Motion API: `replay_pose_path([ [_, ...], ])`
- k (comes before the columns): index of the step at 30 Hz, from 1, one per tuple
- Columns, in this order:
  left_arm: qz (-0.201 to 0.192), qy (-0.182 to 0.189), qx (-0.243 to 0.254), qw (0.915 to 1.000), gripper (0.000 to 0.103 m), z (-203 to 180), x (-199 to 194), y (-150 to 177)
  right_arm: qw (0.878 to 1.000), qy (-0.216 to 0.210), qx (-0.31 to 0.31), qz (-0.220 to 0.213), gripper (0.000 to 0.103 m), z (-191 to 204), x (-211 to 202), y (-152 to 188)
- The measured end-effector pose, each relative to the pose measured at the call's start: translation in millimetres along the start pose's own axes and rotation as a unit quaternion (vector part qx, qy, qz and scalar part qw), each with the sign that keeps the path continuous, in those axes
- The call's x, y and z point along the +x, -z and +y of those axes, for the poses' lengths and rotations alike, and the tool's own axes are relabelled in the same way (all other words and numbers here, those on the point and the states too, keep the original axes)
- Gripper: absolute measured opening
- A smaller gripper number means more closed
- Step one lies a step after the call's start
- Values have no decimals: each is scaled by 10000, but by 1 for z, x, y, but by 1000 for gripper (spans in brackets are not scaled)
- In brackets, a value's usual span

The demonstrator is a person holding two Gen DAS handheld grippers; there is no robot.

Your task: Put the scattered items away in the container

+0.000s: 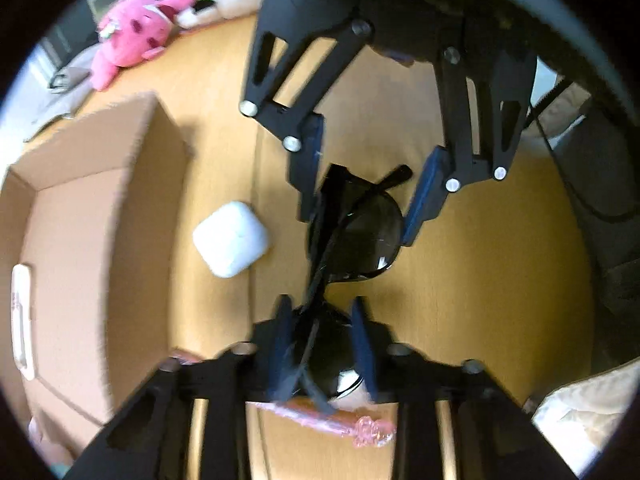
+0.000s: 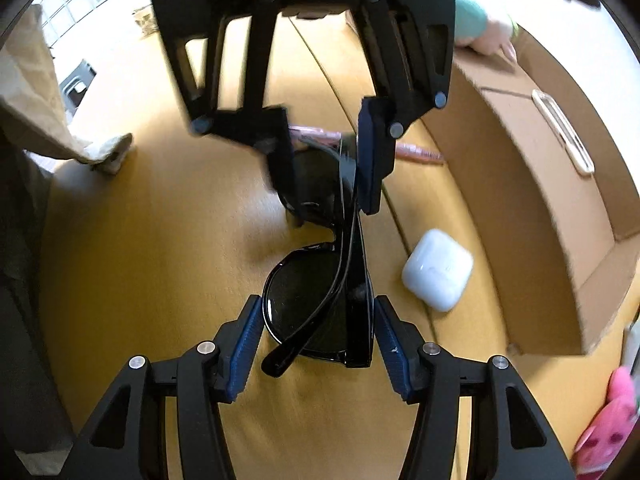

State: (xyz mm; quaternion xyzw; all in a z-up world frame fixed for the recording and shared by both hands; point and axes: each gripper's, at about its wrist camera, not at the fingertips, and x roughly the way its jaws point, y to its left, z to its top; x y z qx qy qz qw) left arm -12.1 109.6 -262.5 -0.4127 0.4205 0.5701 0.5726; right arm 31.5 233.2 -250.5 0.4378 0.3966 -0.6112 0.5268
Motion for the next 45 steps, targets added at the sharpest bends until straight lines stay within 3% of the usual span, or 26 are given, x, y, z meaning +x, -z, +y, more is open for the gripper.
replay_pose_path([
  [6, -165, -337, -215, 9991, 11, 7, -47, 20, 9988, 213, -431, -59, 59, 4, -31, -18],
  [10, -168, -568, -318, 9977, 11, 4, -63, 24, 9967, 388, -705, -39, 59, 35, -36, -34],
  [11, -170, -600, -350, 9974, 11, -1, -61, 11, 9960, 416, -785, -45, 59, 38, -38, -37],
  [20, -158, -1294, -926, 9871, 11, -40, -109, -4, 9847, 375, -1676, -305, 59, 46, -64, -91],
  [26, 27, -1899, -1529, 9698, 10, -61, -158, 20, 9601, 395, -2721, -504, 59, 58, -90, -136],
  [35, 392, -2544, -2281, 9390, 9, -99, -215, 46, 9226, 264, -3727, -962, 59, 90, -111, -180],
  [36, 423, -2590, -2345, 9360, 9, -102, -218, 47, 9185, 236, -3822, -990, 56, 94, -112, -182],
  [37, 443, -2626, -2414, 9332, 9, -105, -222, 48, 9137, 228, -3927, -1022, 40, 98, -112, -184],
  [38, 458, -2658, -2469, 9308, 9, -108, -225, 49, 9088, 252, -4032, -1039, 11, 104, -112, -185],
  [45, 536, -2660, -2620, 9261, 9, -127, -221, 50, 8981, 85, -4275, -1031, 12, 119, -102, -186],
])
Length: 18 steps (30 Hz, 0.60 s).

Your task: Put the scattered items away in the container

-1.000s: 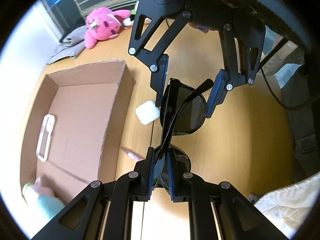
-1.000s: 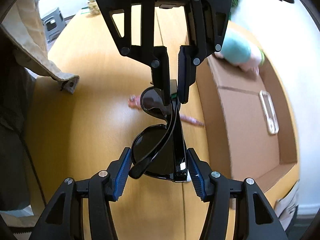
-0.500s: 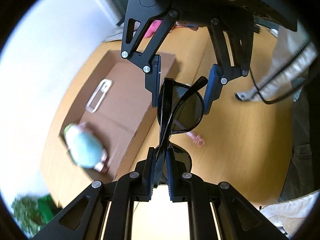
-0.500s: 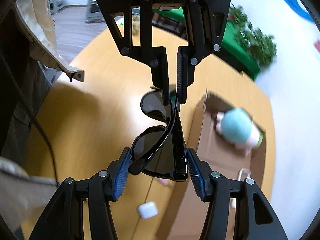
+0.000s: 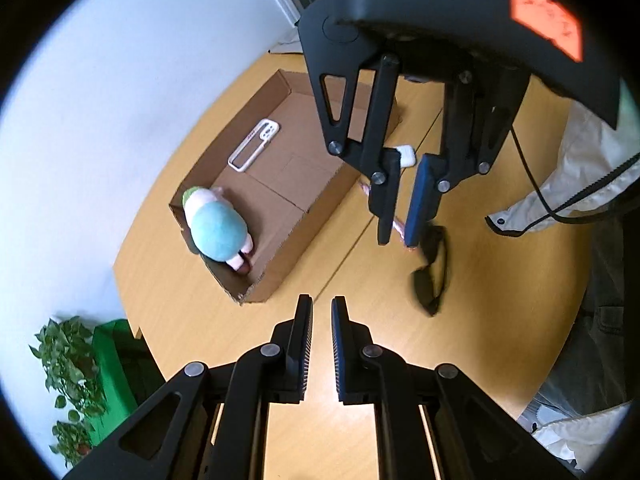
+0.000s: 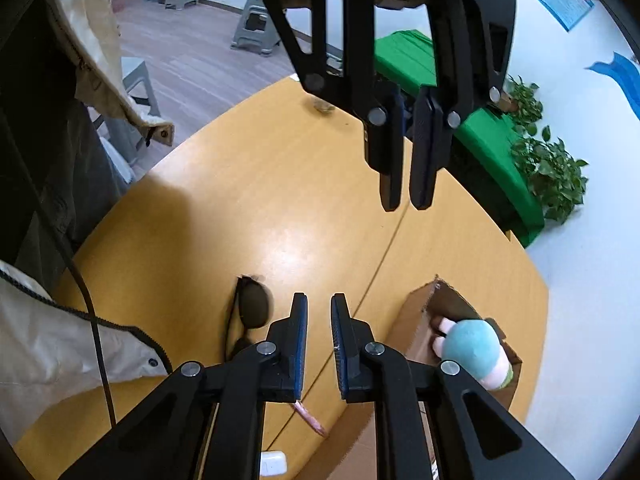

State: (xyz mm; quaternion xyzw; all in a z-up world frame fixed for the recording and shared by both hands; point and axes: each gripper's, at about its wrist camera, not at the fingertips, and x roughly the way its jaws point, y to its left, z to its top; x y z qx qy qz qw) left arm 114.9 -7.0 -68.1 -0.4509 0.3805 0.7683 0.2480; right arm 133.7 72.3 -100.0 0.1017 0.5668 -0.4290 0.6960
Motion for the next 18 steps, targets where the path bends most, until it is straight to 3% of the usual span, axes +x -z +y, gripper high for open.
replay_pose_path([
  [7, -6, 194, -110, 9998, 9, -17, 26, -8, 9994, -189, 192, 229, 12, 21, 13, 15],
  [13, -7, 211, -595, 9980, 9, -17, 32, -3, 9963, -405, 659, 387, 13, 29, 25, 32],
  [16, 37, 181, -869, 9960, 9, -17, 36, 2, 9940, -481, 893, 404, 27, 33, 32, 37],
  [18, 84, 183, -1022, 9946, 11, -19, 37, 6, 9920, -542, 1079, 371, 43, 35, 37, 39],
])
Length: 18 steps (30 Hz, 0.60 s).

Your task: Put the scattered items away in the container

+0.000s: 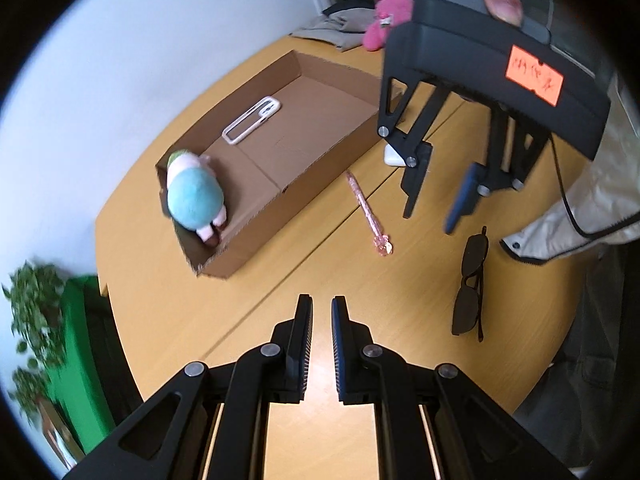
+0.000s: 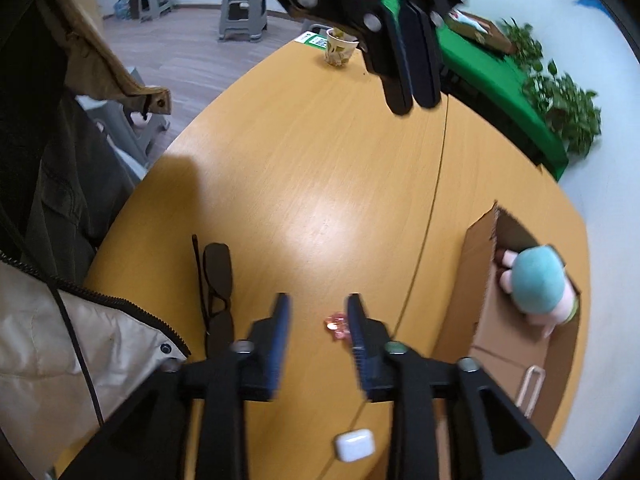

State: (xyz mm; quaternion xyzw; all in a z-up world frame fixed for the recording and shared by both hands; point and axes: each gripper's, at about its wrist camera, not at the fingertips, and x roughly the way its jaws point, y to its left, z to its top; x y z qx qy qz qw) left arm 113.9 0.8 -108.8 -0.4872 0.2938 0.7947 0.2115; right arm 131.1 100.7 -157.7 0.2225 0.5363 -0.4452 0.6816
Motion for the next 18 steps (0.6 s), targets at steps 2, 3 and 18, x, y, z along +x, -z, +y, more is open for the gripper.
replay_pose_path([
  [2, 47, 2, -230, 9997, 20, -1, 0, 6, 9999, -63, 135, -37, 46, 1, 5, 0],
  [3, 73, -9, -330, 9994, 31, -1, 0, 8, 9998, -84, 184, -51, 51, 2, 7, 0],
  [18, 218, -79, -1257, 9918, 59, -11, 5, 24, 9915, 37, 1287, -167, 74, 12, 21, 12],
])
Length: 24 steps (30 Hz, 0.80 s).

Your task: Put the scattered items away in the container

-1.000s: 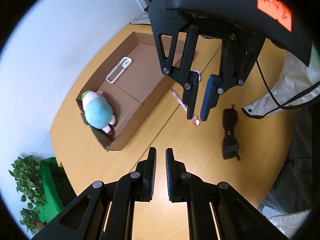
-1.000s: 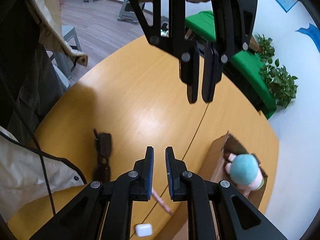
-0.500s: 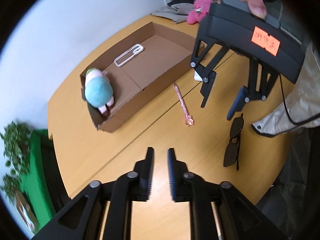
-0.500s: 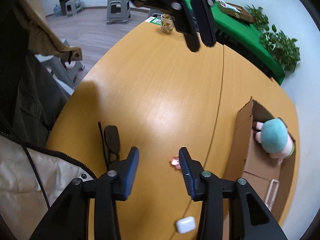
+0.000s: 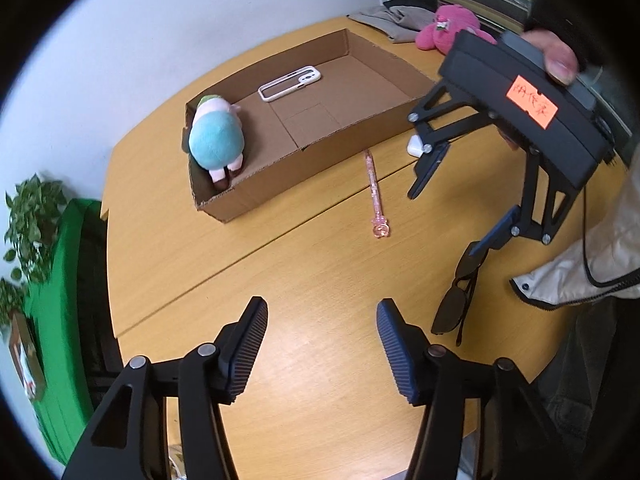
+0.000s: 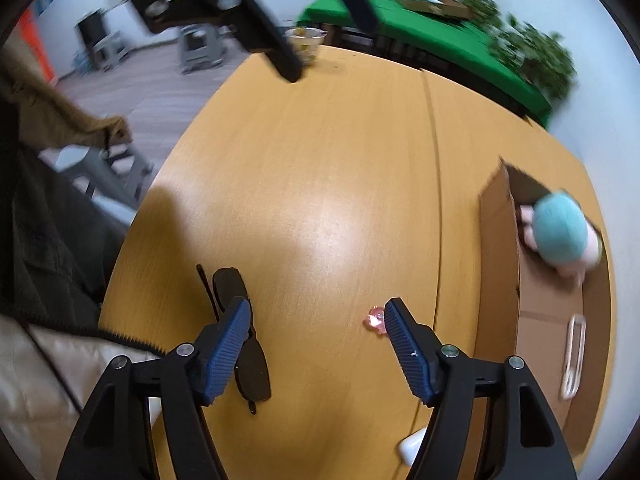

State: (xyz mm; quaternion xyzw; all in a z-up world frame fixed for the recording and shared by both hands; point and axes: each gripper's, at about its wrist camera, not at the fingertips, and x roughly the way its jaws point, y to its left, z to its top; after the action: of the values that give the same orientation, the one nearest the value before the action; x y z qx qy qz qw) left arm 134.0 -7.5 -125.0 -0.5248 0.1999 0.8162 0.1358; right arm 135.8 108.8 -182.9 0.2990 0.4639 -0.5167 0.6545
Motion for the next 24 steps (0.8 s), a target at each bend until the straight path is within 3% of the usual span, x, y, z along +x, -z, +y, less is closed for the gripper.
replay_pose_path([
  [3, -39, 134, -326, 9994, 63, -2, 6, 6, 9980, 263, 576, -45, 75, 0, -6, 12],
  [6, -226, 445, -873, 9949, 63, -1, 16, 15, 9868, 510, 1536, -1, 78, -5, -15, 36],
  [9, -201, 868, -1400, 9861, 64, -1, 35, 26, 9646, 662, 2551, 36, 82, -5, -26, 68],
  [14, 100, 1323, -1567, 9787, 64, -11, 72, 33, 9245, 806, 3711, 329, 85, 11, -26, 119],
  [15, 135, 1425, -1588, 9769, 64, -12, 79, 32, 9210, 778, 3800, 362, 85, 15, -24, 123],
  [18, 204, 1718, -1660, 9708, 64, -15, 94, 29, 9235, 786, 3730, 428, 85, 27, -15, 123],
  [24, 417, 2132, -1124, 9696, 64, -46, 106, 37, 9665, 729, 2415, 465, 85, 55, 18, 87],
])
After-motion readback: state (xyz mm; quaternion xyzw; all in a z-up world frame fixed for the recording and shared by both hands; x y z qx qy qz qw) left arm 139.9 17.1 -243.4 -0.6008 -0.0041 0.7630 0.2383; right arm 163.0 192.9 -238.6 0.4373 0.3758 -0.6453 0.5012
